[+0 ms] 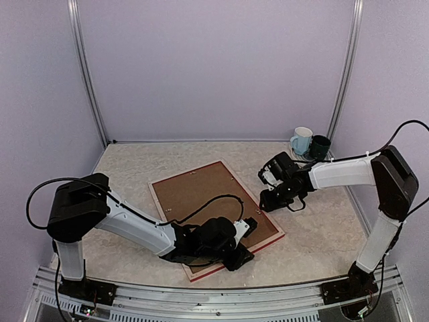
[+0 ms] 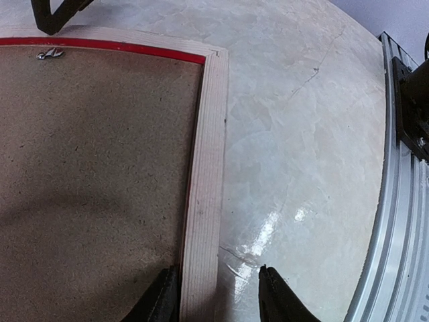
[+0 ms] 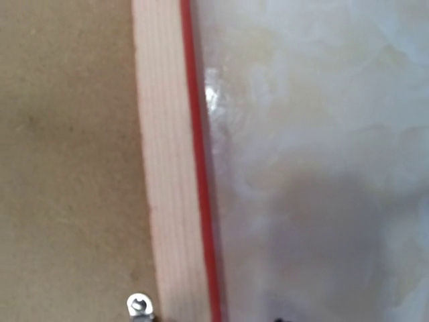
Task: Put the photo into the frame
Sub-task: Press the fastener onto the backboard.
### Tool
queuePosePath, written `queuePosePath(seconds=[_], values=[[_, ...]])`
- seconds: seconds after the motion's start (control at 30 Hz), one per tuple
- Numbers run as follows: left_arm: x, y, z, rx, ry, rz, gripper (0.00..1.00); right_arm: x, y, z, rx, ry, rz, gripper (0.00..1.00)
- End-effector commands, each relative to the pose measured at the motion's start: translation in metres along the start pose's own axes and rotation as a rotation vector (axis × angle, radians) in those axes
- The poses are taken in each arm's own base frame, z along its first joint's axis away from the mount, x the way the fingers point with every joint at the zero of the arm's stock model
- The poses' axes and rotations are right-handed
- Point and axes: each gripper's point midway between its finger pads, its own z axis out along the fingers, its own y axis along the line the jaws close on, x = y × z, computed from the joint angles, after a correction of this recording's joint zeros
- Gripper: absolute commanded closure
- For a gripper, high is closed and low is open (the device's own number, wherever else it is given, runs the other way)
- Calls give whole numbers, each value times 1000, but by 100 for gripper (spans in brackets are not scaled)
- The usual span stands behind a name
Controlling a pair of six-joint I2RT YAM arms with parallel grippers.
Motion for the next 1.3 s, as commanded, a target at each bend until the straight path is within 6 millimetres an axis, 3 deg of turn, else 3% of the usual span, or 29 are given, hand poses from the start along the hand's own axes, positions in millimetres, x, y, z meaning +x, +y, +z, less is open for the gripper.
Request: queuePosePath(seconds=[0.0,0.23,0.6,1.03,1.27], values=[[81,11,5,-20,241,-10,59,2,2,-3,-27,10,14,63],[82,11,7,-16,243,-9,59,15,7,14,-67,62,15,62],[84,12,7,-18,246,-9,59,16,2,18,-32,73,10,64],[84,11,7,-16,248,-9,59,40,-15,38,47,150,-13,80],[83,11,6,-18,248,-7,59,37,-17,35,69,135,-18,87]])
